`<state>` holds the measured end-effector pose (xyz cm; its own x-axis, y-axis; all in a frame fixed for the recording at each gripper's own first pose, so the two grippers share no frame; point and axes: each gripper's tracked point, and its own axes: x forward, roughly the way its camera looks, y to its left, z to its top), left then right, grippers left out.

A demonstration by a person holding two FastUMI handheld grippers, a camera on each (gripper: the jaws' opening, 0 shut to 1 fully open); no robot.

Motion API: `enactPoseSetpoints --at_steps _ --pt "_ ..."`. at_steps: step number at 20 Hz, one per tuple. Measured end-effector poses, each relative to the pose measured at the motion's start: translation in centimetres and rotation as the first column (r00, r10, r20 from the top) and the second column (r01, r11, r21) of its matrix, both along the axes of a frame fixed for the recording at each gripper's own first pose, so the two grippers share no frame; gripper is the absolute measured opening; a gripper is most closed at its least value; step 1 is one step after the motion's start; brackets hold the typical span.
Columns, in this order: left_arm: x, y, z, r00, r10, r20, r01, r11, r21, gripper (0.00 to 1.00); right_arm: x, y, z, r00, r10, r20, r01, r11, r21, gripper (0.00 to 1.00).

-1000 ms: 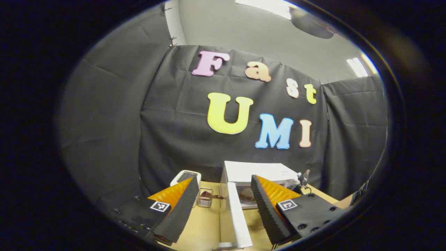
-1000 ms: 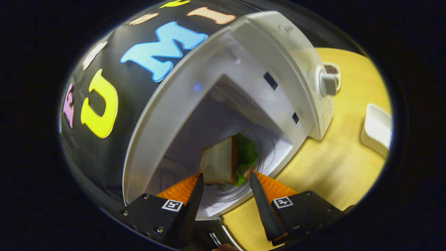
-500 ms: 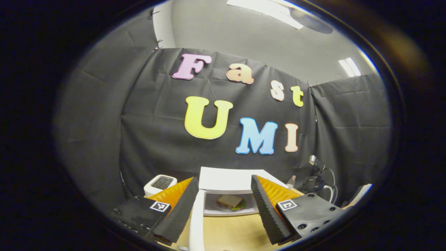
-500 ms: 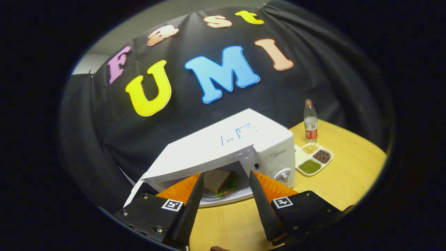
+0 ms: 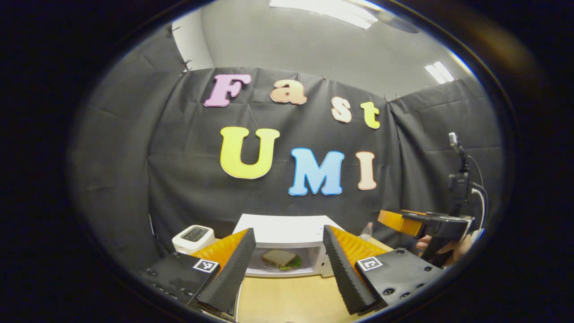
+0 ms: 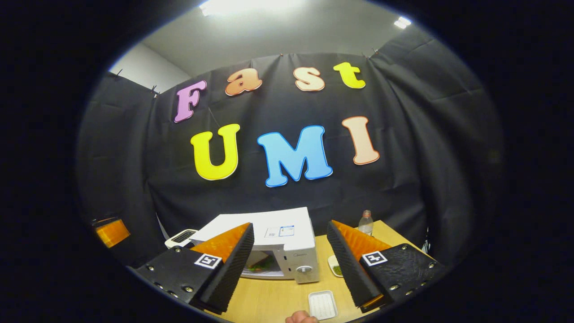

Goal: Open the microwave oven with the left hand, put the food in, and close the microwave oven.

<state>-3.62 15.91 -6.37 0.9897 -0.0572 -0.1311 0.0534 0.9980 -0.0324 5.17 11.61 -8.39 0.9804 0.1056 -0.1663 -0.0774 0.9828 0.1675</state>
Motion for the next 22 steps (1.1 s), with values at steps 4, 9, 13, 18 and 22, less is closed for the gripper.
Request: enactPoseSetpoints --at_steps 4,9,13,18,22 --pt "-1.0 -2.6 1.0 1.000 0.019 0.015 -0.020 0.999 0.027 0.96 -1.2 -2.7 2.3 0.999 0.009 0.053 -0.009 1.000 -0.007 0.98" --pt "-2.1 -3.4 2.5 0.998 0.040 0.051 -0.042 0.998 0.042 0.97 -2.5 -3.6 5.4 0.993 0.029 0.111 -0.025 0.999 -0.034 0.98" --pt "-1.9 -2.1 3.5 0.998 0.010 0.057 -0.012 0.999 0.031 0.97 -3.8 -2.8 6.8 0.994 0.004 0.113 0.000 0.999 -0.034 0.98" --pt "-2.0 1.5 3.8 0.998 0.005 0.059 -0.005 1.000 0.009 0.97 -4.7 -1.3 7.4 0.992 -0.021 0.128 0.024 0.999 -0.025 0.98" --pt "-3.5 3.7 3.1 0.998 -0.059 0.022 0.059 0.998 -0.001 0.72 -4.9 -0.1 7.3 0.991 -0.044 0.128 0.049 0.998 -0.034 0.98"
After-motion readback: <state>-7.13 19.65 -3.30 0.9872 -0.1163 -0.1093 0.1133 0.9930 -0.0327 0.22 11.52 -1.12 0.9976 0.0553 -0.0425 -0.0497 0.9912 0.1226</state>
